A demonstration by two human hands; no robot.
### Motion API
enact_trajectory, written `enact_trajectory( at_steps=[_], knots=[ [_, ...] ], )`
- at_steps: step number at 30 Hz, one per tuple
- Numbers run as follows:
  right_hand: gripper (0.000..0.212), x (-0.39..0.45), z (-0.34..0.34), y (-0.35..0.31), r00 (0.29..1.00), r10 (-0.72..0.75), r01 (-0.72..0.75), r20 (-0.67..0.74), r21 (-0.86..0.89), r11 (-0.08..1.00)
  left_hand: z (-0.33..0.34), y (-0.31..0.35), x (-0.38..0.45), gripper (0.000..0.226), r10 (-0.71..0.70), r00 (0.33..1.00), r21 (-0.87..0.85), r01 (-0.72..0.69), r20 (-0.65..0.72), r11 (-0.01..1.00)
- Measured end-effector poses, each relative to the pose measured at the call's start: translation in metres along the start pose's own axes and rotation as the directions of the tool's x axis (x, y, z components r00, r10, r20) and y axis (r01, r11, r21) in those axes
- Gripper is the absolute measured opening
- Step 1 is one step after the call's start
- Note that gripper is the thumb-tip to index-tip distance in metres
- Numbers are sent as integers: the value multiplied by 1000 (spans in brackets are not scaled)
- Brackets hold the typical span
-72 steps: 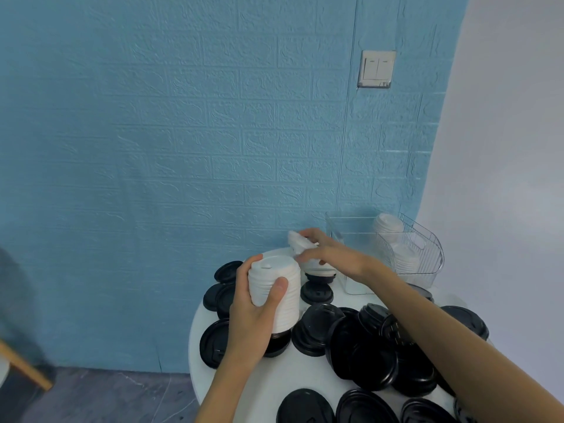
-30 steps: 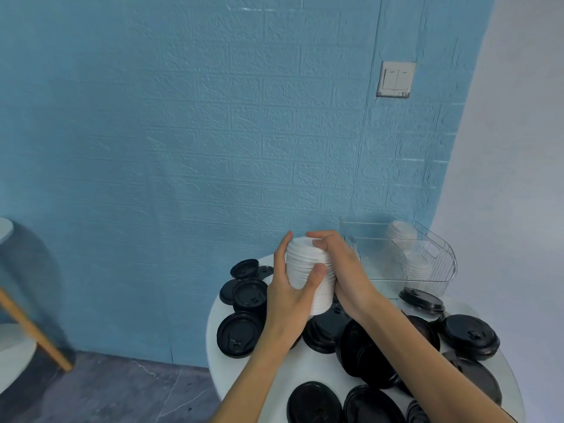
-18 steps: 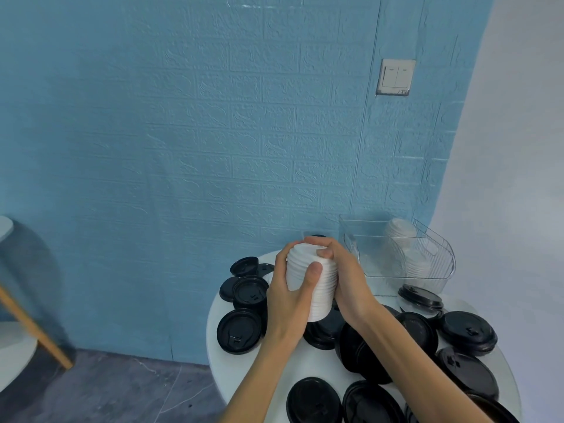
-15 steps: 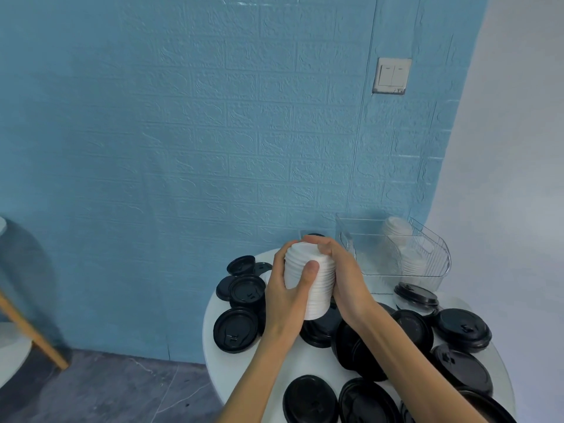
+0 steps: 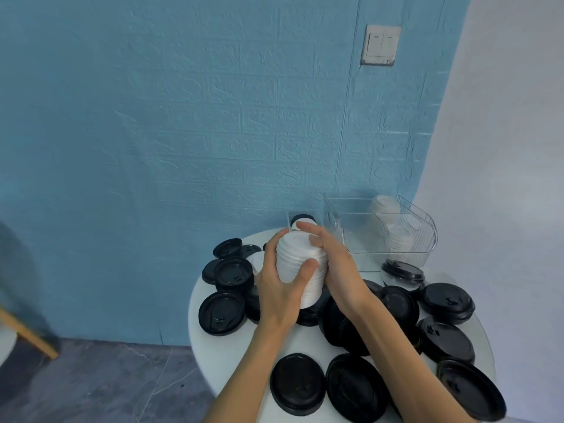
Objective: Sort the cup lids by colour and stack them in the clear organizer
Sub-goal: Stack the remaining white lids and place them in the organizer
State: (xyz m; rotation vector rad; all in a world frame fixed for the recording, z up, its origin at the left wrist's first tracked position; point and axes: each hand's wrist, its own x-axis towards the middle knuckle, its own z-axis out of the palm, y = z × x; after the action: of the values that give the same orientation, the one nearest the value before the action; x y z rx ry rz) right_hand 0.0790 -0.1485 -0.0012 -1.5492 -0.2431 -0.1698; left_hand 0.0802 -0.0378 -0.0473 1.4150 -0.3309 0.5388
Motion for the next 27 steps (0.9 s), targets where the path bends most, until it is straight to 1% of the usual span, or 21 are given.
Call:
enact_trajectory(
  at_steps=[4,7,9,13,16,19,20,22,24,25,27],
  knots=[
    [38,0,-5,3,998,41,-39,43,-30,999,-1,0,-2,59,3,1000,-23,-4,-22,1000],
    [49,-3,-7,5,997,60,-58,55,-28,998,-5,-5,-2,59,5,999,-26,-6,-45,1000],
    [54,-4,-9,7,996,65,-64,57,-14,998,-10,-9,-2,63,15,998,-30,-17,-68,999],
    [52,3,-15,9,999,42,-42,34,-12,999,-21,-11,1,68,33,992,-20,-36,-125,999],
    [48,10,-17,12,998,47,-44,41,-67,997,-24,-12,2,68,49,990,-5,-50,-134,999],
    [32,19,-19,17,999,41,-42,-11,-234,971,-28,-13,3,65,66,984,10,-65,-164,998],
    [27,23,-20,19,999,27,-36,-31,-310,950,-30,-14,5,65,71,980,13,-70,-186,997],
    [23,30,-22,24,999,-13,-11,-51,-446,895,-33,-16,6,66,84,968,11,-83,-235,996],
    [26,35,-24,27,1000,-12,-1,-19,-560,828,-36,-17,8,67,83,958,-6,-88,-273,996],
    [31,38,-26,28,1000,20,-4,18,-634,774,-37,-18,9,68,87,955,-4,-92,-285,996],
    [44,45,-26,33,981,151,3,121,-789,614,-37,-19,9,70,98,951,19,-97,-293,995]
  ],
)
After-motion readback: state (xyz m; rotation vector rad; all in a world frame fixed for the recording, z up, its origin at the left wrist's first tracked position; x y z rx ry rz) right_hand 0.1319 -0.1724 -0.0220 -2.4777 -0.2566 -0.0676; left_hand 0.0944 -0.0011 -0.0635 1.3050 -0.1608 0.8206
